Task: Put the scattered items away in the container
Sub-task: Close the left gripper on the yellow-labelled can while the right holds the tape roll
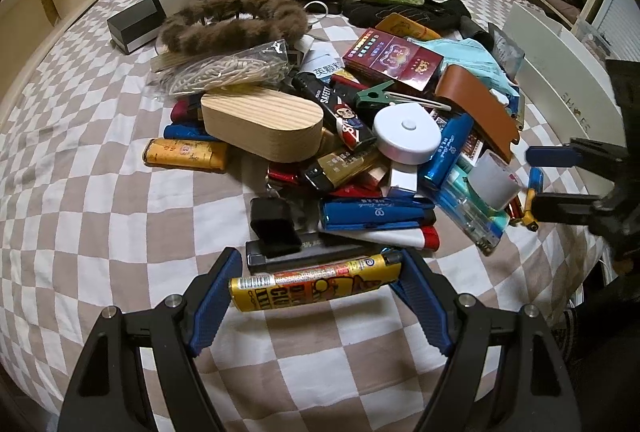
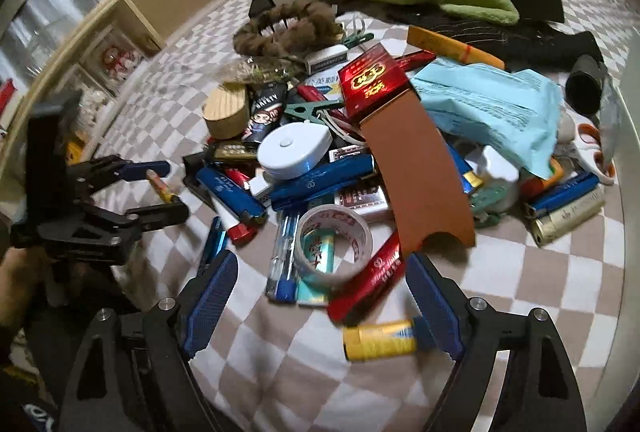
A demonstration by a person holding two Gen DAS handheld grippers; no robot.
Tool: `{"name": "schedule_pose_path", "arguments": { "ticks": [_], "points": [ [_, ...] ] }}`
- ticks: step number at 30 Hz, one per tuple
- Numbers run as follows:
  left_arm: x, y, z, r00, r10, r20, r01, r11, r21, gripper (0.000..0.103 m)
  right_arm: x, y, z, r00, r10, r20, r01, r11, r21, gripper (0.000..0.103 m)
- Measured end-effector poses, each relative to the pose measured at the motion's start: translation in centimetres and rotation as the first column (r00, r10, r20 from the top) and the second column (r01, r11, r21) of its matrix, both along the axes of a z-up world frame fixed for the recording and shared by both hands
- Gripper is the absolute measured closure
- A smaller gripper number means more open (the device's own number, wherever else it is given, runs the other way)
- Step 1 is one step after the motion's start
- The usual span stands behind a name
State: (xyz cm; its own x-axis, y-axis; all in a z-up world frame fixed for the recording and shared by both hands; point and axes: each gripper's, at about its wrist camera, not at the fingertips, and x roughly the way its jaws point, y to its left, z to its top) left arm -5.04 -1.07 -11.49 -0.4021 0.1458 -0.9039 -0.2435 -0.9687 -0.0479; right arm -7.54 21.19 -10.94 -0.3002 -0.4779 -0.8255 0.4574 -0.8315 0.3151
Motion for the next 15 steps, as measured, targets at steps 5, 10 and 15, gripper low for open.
{"name": "schedule_pose_path", "arguments": {
  "ticks": [5, 10, 15],
  "points": [
    [-0.2, 0.1, -0.2, 1.0, -0.003, 0.007, 0.003, 1.0, 0.001, 0.023, -0.4, -1.3, -1.4, 1.0, -0.001, 0.028, 0.001, 1.0, 0.005, 0.04],
    [-0.2, 0.2, 0.0, 1.0, -0.007, 0.004, 0.007, 1.0, 0.006, 0.023, -0.6, -1.6, -1.2, 1.0, 0.002, 0.017, -0.002, 1.0, 0.026, 0.056],
    [-0.2, 0.2, 0.3, 1.0, -0.009, -0.004, 0.009, 1.0, 0.011, 0.023, -0.5, -1.7, -0.8, 1.0, 0.01, 0.016, -0.01, 0.999, 0.031, 0.058]
  ]
}}
